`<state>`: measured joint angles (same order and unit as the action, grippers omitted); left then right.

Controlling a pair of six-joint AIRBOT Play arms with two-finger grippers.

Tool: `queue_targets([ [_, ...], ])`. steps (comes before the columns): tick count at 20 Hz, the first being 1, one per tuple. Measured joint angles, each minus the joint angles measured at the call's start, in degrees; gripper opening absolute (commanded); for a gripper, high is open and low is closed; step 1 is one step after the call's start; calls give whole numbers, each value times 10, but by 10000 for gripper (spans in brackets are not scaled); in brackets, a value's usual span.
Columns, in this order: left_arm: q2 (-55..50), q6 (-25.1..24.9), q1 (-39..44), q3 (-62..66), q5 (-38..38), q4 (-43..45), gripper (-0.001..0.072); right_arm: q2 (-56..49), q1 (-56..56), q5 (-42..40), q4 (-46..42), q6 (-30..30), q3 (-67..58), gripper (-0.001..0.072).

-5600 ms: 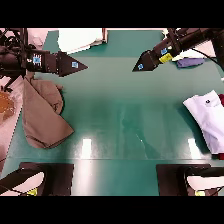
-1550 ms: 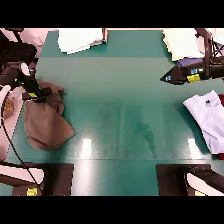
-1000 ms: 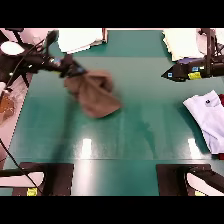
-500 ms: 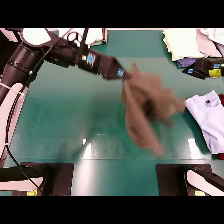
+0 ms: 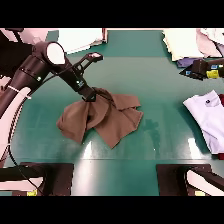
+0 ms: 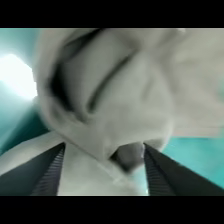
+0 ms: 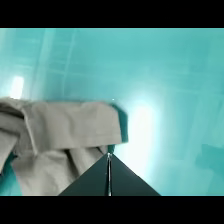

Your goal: Fold the shirts.

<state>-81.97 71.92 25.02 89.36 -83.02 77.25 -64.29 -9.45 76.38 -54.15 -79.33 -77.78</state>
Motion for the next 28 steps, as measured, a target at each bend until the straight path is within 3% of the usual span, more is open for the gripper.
queue_targets([
  [3,2,28,-16,-5,2,60,714,-18,6,14,-1,2,0,44],
  [5,10,49,-42,-4,-10,85,720,-30,3,28,-1,2,0,247],
  [7,31,72,-82,-3,-22,101,720,-38,-7,36,-1,2,0,293],
  [9,62,96,-126,-2,-52,99,720,-42,-20,42,0,3,0,389],
  [13,153,120,-174,-34,-112,75,720,-45,-40,47,0,3,0,389],
  [18,257,79,-137,-179,-105,34,720,-46,-46,46,0,3,0,389],
  [24,290,65,34,-376,44,49,719,-46,-46,47,0,3,0,389],
  [28,286,170,136,-440,146,155,720,-46,-46,48,0,3,0,388],
])
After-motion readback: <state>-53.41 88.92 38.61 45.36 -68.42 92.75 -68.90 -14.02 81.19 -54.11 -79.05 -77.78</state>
